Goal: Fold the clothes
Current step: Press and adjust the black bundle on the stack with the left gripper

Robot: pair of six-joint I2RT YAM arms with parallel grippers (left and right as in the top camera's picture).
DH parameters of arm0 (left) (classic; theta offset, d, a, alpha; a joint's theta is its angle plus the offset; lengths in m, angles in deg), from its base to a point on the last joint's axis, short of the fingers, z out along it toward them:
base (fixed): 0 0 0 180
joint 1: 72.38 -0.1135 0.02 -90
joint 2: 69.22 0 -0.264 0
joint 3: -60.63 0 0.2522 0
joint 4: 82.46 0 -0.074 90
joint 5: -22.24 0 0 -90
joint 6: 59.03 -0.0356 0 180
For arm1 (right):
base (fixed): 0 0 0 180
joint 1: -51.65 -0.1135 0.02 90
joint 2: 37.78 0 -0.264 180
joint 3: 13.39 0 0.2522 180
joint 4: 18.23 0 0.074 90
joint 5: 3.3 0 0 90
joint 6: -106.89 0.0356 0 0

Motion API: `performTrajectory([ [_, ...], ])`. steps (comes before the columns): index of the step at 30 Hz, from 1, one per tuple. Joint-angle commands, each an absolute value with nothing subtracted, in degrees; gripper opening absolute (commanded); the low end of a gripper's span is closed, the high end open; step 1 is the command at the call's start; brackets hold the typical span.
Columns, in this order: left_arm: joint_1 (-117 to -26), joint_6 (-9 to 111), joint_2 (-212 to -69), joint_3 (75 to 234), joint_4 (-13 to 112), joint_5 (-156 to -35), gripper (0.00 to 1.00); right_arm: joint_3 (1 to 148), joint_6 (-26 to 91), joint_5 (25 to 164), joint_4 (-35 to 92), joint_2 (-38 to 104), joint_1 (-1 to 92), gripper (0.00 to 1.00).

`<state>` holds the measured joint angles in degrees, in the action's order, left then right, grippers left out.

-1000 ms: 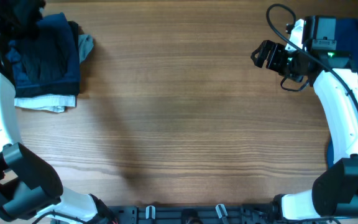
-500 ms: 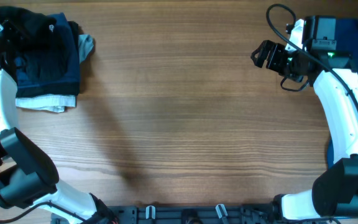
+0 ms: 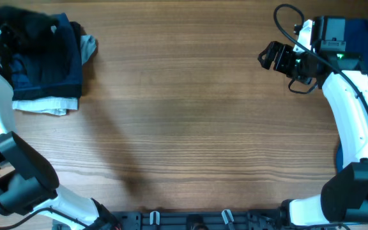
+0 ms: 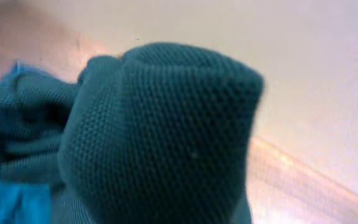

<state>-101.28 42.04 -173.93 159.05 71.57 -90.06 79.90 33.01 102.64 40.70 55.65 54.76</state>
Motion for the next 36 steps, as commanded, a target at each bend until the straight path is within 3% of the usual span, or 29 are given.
performTrajectory([
  [1, -101.54, 40.84, -173.38, 160.23, 66.63, -91.26, 0.04, 80.18, 31.93, 101.48, 40.55, 56.3, 54.67, 1.0],
  [19, -101.65, 53.41, -173.38, 160.23, 53.35, -84.55, 0.05, 80.18, 31.93, 101.48, 40.55, 56.3, 54.67, 1.0],
  [22, -101.91, 56.42, -172.7, 160.23, 51.75, -84.53, 0.44, 80.18, 31.91, 101.48, 40.55, 56.3, 54.67, 1.0],
  [24, -102.24, 58.0, -171.08, 160.23, 50.94, -84.62, 0.85, 80.18, 31.91, 101.48, 40.57, 56.3, 54.67, 1.0],
  [25, -102.46, 58.54, -169.6, 160.23, 50.26, -84.62, 0.98, 80.18, 31.93, 101.48, 40.55, 56.3, 54.67, 1.0],
  [26, -102.55, 58.74, -168.24, 160.23, 49.65, -84.6, 1.0, 80.18, 31.91, 101.48, 40.55, 56.3, 54.67, 1.0],
  [31, -102.92, 58.91, -160.51, 160.23, 48.52, -84.62, 0.99, 80.18, 31.91, 101.48, 40.55, 56.3, 54.67, 1.0],
  [32, -102.92, 58.91, -158.84, 160.23, 49.56, -84.62, 0.95, 80.18, 31.91, 101.48, 40.55, 56.3, 54.67, 1.0],
  [33, -102.92, 58.89, -158.04, 160.23, 50.37, -84.62, 0.85, 80.18, 31.91, 101.48, 40.55, 56.3, 54.67, 1.0],
  [36, -102.92, 58.43, -157.12, 160.23, 54.0, -84.55, 0.23, 80.18, 31.91, 101.48, 40.55, 56.3, 54.67, 1.0],
])
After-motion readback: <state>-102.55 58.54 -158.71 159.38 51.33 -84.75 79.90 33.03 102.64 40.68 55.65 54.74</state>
